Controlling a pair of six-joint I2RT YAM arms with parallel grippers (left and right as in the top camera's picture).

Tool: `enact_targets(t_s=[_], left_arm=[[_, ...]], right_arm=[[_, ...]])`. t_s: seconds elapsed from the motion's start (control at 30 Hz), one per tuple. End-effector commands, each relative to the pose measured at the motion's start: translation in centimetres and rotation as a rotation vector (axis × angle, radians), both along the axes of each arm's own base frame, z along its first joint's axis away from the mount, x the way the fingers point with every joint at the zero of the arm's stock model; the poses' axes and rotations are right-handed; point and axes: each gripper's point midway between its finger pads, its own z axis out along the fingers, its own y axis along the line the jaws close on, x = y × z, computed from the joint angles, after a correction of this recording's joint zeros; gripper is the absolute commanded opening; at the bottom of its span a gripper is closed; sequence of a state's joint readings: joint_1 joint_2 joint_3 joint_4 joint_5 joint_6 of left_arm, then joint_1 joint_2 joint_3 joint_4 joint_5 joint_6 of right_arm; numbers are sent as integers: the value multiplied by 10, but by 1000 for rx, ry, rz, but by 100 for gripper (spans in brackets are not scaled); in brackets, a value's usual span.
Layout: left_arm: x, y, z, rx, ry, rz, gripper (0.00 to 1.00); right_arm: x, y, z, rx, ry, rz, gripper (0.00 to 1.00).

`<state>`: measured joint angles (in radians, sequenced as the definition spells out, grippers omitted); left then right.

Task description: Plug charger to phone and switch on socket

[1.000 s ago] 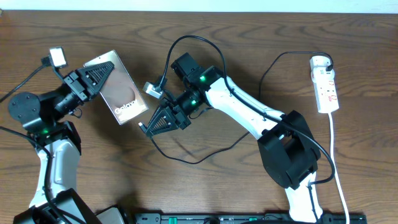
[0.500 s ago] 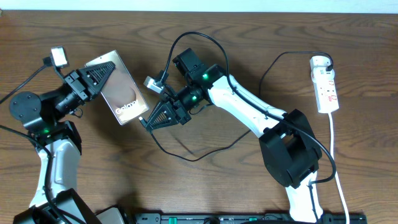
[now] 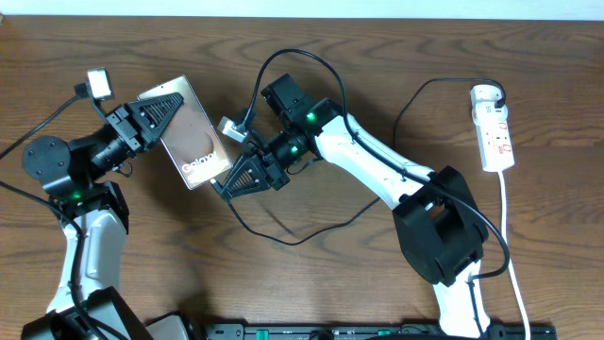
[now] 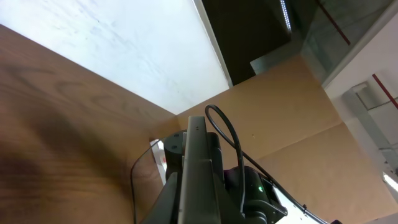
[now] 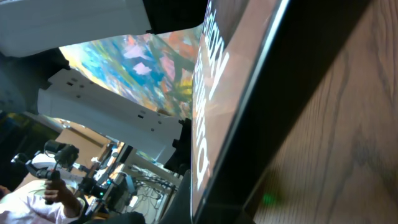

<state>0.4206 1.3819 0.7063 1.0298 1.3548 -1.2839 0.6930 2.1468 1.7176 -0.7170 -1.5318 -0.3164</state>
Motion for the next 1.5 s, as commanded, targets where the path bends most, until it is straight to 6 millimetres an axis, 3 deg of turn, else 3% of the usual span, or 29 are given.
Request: enact_targets(t_s=[0.0, 1.13, 1.3, 1.47], left_arm=[[-1, -3, 10, 13, -33, -6, 7], [10, 9, 23, 19, -115, 106, 7], [10, -13, 23, 27, -134, 58, 7], [9, -14, 23, 34, -139, 47, 7]], right_arm=[[-2, -1, 0, -1, 44, 13, 1], [24, -6, 4, -42, 98, -36, 1], [24, -6, 4, -38, 93, -35, 1], [26, -7, 4, -37, 93, -39, 1]])
